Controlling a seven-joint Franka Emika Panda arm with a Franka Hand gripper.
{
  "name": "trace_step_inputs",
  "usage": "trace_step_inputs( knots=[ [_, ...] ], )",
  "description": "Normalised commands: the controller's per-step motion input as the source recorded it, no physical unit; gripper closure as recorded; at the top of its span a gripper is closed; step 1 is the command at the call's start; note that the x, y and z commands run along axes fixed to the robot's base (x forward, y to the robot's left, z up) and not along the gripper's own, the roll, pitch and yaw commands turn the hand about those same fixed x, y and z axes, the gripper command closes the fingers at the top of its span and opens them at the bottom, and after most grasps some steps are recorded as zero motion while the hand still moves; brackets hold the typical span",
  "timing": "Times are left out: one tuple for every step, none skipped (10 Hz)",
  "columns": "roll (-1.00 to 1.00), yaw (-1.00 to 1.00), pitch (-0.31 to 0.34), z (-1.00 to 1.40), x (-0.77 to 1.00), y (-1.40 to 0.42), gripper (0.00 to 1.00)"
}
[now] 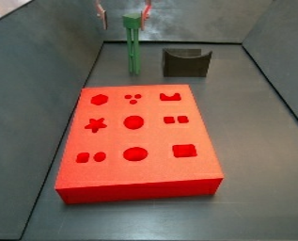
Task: Pick up the 3 prong object. Move up. Move to above the board. Insert the 3 prong object.
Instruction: Pick up the 3 prong object.
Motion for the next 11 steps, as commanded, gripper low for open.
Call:
trace_step_inputs(
  knots=[
    [0.0, 0.0, 0.0, -0.04, 0.0, 0.0, 0.0],
    [0.0, 0.0, 0.0, -0.09, 0.07, 0.0, 0.0],
    [0.0, -0.06, 0.0, -0.08, 0.18, -0.03, 0.0],
    [0.0, 0.0, 0.0, -0.08, 0.18, -0.03, 0.0],
    [0.0, 0.15, 0.0, -0.14, 0.13, 0.0, 0.0],
    [0.0, 0.14, 0.0, -0.13, 0.06, 0.0, 0.0],
    [-0.01, 0.02, 0.0, -0.06, 0.0, 0.0, 0.0],
    [0.0, 0.0, 0.0, 0.0, 0.0, 0.0, 1.0],
    [0.0, 0.0, 0.0, 0.0, 0.0, 0.0, 1.0],
    [0.0, 0.0, 0.0, 0.0, 0.0, 0.0, 1.0],
    [0.0, 0.0, 0.0, 0.0, 0.0, 0.0, 1.0]
  ],
)
